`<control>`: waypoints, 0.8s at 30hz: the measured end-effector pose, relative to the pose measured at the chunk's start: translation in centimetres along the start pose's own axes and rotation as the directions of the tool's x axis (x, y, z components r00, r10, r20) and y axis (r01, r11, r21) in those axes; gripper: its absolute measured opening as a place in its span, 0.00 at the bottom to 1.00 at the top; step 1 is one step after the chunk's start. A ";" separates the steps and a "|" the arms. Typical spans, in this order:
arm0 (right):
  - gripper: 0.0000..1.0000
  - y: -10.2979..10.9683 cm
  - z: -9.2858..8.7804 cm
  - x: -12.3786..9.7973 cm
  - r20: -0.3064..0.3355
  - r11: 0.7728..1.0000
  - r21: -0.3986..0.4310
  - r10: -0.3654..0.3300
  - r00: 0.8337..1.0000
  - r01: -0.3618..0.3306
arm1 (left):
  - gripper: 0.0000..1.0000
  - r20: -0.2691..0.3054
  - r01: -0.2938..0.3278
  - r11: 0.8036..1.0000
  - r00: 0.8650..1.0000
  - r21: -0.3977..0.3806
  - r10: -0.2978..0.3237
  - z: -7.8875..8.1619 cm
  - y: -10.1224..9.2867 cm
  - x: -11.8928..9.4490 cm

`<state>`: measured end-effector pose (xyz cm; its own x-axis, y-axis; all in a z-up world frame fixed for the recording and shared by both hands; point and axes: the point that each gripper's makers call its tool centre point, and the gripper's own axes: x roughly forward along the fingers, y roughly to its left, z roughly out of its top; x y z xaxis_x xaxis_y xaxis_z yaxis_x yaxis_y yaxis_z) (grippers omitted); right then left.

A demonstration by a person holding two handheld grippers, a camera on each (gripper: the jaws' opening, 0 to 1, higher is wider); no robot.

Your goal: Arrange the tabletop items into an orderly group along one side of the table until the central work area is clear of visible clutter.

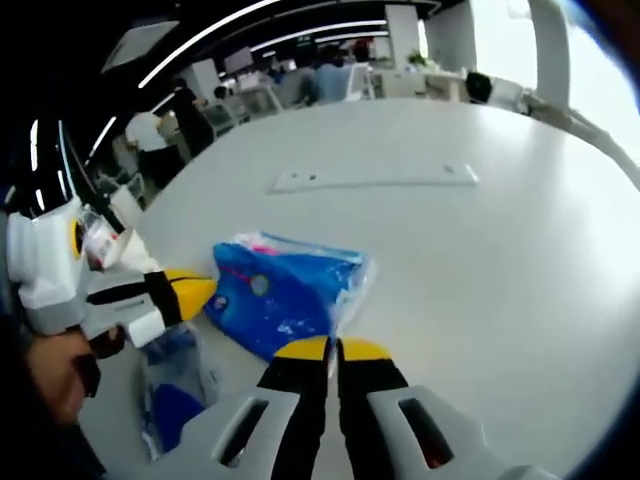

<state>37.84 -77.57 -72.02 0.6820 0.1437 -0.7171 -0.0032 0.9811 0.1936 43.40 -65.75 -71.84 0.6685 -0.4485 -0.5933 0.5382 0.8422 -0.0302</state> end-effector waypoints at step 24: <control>0.00 -2.2 -0.8 -4.9 0.053 0.998 0.033 -0.053 0.997 0.052 | 0.00 0.000 0.063 0.994 0.998 0.088 -0.063 1.2 -4.6 -2.8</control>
<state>33.92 -80.37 -69.42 0.7190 0.0842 -0.6899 0.0564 0.9823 0.1786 39.68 -68.73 -69.08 0.6332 -0.5009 -0.5900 0.6226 0.7825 0.0038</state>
